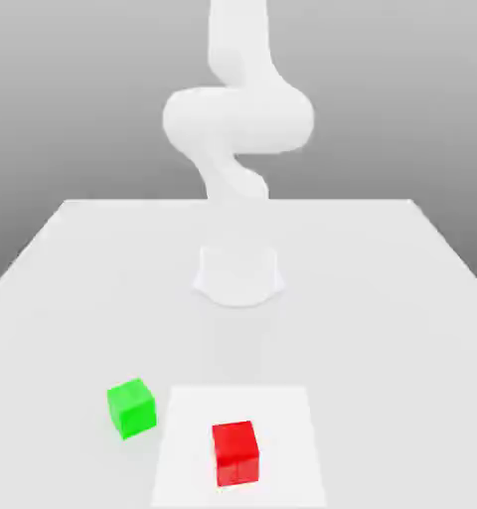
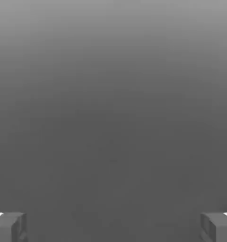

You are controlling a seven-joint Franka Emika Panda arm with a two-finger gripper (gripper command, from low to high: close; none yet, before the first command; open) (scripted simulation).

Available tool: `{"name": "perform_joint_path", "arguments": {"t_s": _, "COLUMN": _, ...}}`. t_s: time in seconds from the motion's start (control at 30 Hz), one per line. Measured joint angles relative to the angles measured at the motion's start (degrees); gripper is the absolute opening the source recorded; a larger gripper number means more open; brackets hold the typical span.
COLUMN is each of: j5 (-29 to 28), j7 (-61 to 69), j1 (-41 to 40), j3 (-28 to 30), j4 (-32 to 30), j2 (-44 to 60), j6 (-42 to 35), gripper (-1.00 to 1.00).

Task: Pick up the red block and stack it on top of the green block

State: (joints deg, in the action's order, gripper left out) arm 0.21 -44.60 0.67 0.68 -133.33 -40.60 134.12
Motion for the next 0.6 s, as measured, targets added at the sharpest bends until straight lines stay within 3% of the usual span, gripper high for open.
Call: {"name": "perform_joint_path", "arguments": {"t_s": 0.6, "j5": 1.9, "j7": 9.1, "j1": 2.5, "j3": 2.6, "j4": -11.2, "j2": 37.8, "j6": 16.9, "gripper": 0.0}}
